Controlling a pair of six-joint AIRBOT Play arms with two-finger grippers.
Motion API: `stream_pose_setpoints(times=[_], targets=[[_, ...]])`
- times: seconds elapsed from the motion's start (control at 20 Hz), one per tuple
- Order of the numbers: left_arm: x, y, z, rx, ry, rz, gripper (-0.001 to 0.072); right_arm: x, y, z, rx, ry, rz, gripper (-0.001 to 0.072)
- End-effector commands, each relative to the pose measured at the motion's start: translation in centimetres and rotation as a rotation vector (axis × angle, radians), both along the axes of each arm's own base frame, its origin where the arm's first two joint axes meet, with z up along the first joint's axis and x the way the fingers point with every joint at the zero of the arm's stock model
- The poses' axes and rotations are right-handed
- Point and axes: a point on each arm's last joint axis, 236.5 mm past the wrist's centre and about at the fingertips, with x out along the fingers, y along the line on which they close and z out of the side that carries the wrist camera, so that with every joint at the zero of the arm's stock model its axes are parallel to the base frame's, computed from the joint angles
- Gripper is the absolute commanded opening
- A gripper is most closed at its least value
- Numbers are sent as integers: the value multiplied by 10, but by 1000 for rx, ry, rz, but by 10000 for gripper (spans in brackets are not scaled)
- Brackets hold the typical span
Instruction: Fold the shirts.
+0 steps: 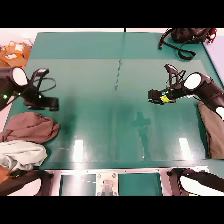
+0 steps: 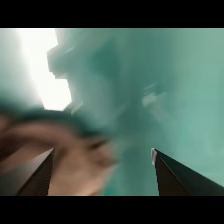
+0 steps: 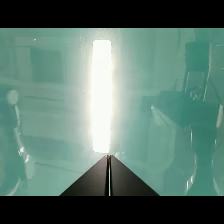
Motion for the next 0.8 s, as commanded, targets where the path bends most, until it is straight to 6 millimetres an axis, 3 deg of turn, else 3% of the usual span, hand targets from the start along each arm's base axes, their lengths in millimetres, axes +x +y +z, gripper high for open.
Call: stream_pose_setpoints(times=[0.0, 0.1, 0.2, 0.25, 0.3, 0.35, 0.45, 0.6, 0.7, 0.75], targets=[[-44, 73, -29, 312, 138, 45, 717, 0, 0, 0, 0, 2, 1, 16], [-61, 74, -64, 314, 161, 9, 716, 0, 0, 0, 0, 2, 1, 16], [-62, 71, -85, 299, 122, 19, 714, 0, 0, 0, 0, 2, 1, 16], [-62, 70, -90, 295, 114, 13, 480, -1, 0, 0, 0, 2, 1, 16], [-65, 71, -90, 296, 122, 13, 72, 0, 0, 0, 0, 2, 1, 16], [-67, 71, -88, 299, 134, 9, 21, 0, 0, 0, 0, 2, 1, 16], [-66, 72, -78, 304, 159, -12, 21, 0, 0, 0, 0, 2, 1, 16], [-36, 57, -32, 294, 118, -69, 20, 0, 0, 0, 0, 2, 1, 16], [5, 17, 19, 262, -12, -169, 19, 0, 1, 0, 0, 2, 1, 16], [27, -12, 48, 229, -113, -214, 20, 0, 0, 0, 0, 2, 1, 16]])
